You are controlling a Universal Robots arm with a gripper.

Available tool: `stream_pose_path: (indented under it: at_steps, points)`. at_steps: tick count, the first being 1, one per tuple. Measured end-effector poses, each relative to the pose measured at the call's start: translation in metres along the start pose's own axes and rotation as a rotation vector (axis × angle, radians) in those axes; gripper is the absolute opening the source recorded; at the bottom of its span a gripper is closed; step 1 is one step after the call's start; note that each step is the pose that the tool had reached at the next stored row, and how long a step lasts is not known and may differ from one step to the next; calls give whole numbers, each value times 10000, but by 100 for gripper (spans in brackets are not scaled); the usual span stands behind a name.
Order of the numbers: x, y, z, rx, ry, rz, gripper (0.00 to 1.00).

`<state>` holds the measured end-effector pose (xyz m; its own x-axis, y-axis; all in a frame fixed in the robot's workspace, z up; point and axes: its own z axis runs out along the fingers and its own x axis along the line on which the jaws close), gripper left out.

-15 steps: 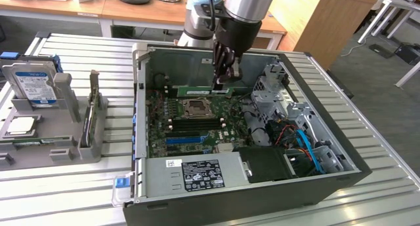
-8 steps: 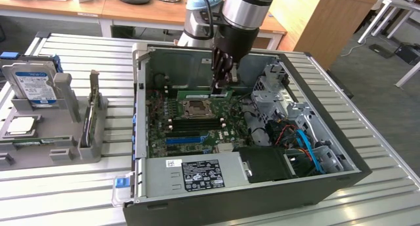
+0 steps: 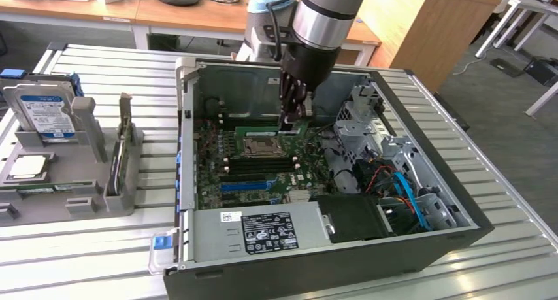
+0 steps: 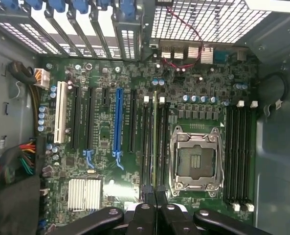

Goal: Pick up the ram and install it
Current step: 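Insert the ram into the slot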

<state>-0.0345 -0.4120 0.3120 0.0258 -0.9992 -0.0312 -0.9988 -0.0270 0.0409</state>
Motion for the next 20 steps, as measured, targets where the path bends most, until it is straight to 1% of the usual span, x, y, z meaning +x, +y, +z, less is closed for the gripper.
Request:
stream_pose_path:
  at_steps: [2,3,4,9,14,20]
  points:
    - [1,-1,36,0,1,0,12]
    - [4,-6,142,0,-1,0,12]
    - [7,-9,213,0,0,0,12]
    - [43,-4,222,0,0,0,12]
    - [44,-4,224,-1,2,0,12]
    - [46,-6,289,20,-12,66,12]
